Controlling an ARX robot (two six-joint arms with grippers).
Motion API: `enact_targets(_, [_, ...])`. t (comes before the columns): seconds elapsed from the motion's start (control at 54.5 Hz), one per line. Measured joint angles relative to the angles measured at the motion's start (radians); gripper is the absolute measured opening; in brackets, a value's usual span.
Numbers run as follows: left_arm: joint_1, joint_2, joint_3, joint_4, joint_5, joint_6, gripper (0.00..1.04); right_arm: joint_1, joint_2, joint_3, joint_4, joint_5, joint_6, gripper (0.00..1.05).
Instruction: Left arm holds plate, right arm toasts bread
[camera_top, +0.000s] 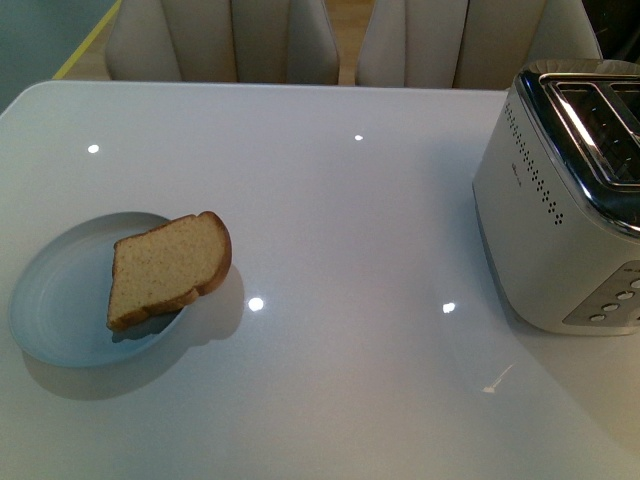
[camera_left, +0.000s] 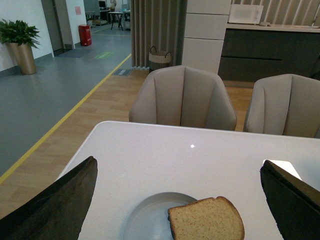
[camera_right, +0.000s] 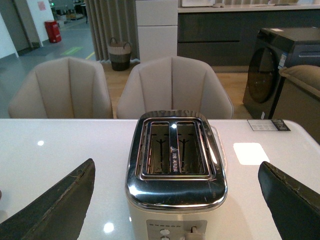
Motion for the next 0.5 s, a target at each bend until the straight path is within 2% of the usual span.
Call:
enact_targets(0.092, [-0.006,0.008,0.004,-0.008,-0.015,-0.009,0.97,0.0,0.0,0.0,0.0,0.0,0.0,0.96])
enact_targets(0.11, [-0.032,0.041,0.034,-0.098,-0.106,-0.058,0.97,0.0,0.0,0.0,0.0,0.0,0.0,0.96])
enact_targets(0.165, [-0.081,0.146,0.097,-0.24,-0.249,-0.155,0.97,0.0,0.0,0.0,0.0,0.001,0.0,0.96])
enact_targets(0.239, [-0.117,0.25,0.126,-0.311,-0.333,-0.252,0.97,0.0,0.0,0.0,0.0,0.0,0.0,0.96])
enact_targets(0.404, [-0.137,0.361,0.13,-0.238,-0.317,-0.327,0.97,0.0,0.0,0.0,0.0,0.0,0.0,0.96])
enact_targets(0.495, [-0.063,0.55,0.153,-0.028,-0.211,-0.294,0.97,0.0,0.0,0.0,0.0,0.0,0.0,0.96])
